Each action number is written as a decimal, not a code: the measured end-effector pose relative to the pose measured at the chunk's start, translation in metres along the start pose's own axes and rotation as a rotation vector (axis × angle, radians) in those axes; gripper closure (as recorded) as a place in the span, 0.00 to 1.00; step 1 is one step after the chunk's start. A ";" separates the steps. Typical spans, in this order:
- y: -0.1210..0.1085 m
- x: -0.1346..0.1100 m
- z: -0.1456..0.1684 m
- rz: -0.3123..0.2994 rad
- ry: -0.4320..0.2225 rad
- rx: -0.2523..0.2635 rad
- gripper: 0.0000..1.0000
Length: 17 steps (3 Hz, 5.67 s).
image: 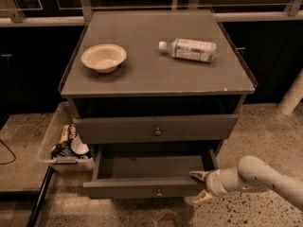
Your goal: Open middle drawer
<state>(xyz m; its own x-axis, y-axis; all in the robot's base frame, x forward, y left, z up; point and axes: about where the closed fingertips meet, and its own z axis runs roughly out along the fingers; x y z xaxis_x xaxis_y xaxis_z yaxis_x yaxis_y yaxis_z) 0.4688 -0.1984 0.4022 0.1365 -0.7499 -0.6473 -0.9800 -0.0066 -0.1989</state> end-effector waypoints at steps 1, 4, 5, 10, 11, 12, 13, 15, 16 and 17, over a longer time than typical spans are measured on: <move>0.025 0.006 0.003 0.028 -0.017 -0.020 0.00; 0.030 0.000 -0.003 0.036 -0.022 -0.026 0.49; 0.029 -0.001 -0.005 0.036 -0.022 -0.026 0.72; 0.046 0.001 -0.005 0.052 -0.052 -0.062 0.34; 0.045 -0.001 -0.006 0.058 -0.055 -0.068 0.38; 0.044 -0.002 -0.008 0.058 -0.055 -0.068 0.61; 0.045 -0.002 -0.010 0.061 -0.050 -0.071 0.84; 0.053 0.000 -0.017 0.065 -0.048 -0.080 0.89; 0.053 0.000 -0.017 0.065 -0.048 -0.080 0.71; 0.053 0.000 -0.017 0.066 -0.048 -0.081 0.47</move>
Offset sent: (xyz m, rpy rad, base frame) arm -0.0549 -0.0081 0.0029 -0.0115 0.0198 0.0058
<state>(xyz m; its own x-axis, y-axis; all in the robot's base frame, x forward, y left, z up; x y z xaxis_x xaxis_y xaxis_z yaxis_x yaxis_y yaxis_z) 0.4145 -0.2099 0.4046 0.0766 -0.7178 -0.6921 -0.9953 -0.0134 -0.0964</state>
